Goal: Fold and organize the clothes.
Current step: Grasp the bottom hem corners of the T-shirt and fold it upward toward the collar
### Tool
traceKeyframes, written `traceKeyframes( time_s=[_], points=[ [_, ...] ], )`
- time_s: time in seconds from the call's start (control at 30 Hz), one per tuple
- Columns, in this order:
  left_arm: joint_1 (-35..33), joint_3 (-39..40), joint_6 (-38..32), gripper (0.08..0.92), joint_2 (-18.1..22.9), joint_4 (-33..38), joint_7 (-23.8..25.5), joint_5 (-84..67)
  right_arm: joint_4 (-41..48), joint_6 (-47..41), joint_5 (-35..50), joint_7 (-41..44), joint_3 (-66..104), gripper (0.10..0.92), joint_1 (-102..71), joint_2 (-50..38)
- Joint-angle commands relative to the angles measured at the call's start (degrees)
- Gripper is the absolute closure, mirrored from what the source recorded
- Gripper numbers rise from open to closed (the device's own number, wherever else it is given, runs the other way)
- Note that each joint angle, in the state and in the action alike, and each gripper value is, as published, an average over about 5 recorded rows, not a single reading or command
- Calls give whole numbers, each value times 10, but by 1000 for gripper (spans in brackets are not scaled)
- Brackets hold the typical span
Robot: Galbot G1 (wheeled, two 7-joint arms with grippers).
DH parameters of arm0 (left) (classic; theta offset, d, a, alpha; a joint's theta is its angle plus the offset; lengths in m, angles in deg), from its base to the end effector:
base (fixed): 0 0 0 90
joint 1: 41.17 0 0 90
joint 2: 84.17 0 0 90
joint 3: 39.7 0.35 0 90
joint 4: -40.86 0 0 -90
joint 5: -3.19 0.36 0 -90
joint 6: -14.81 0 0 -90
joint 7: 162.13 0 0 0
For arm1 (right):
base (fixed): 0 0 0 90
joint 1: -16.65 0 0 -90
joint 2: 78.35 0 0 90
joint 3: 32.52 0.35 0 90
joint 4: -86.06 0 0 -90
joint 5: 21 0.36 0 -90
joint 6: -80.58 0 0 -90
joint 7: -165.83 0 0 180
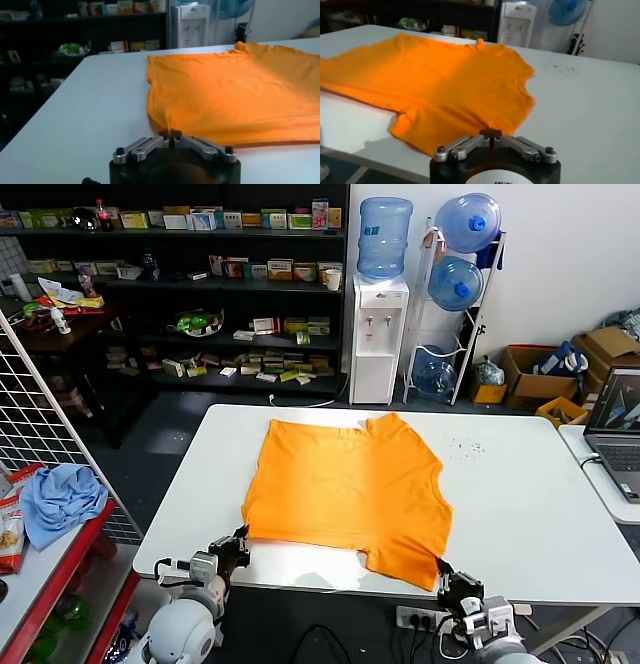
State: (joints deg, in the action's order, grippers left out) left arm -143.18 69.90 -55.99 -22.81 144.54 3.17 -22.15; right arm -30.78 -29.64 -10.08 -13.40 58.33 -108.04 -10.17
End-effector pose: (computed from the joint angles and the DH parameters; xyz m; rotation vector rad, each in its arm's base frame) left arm 0.2622 0.0240 -0.3509 -0.2192 -2.6611 -0.1395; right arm 0.1661 -0.0741 -0.3244 0.2081 -2.6231 0.2299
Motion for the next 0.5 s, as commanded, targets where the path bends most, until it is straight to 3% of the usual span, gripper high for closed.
traceKeyframes(
  time_s=[0.03, 0.2, 0.5],
  points=[
    [-100, -14, 5, 895, -37, 97, -14, 0, -78, 14, -20, -3, 21, 901, -102, -28],
    [-104, -16, -3, 895, -41, 109, -15, 9, -90, 24, -28, -7, 24, 901, -108, -40],
    [-4, 2, -44, 895, -7, 33, -5, 53, 5, 68, 2, -16, 15, 901, 22, -66]
  ],
)
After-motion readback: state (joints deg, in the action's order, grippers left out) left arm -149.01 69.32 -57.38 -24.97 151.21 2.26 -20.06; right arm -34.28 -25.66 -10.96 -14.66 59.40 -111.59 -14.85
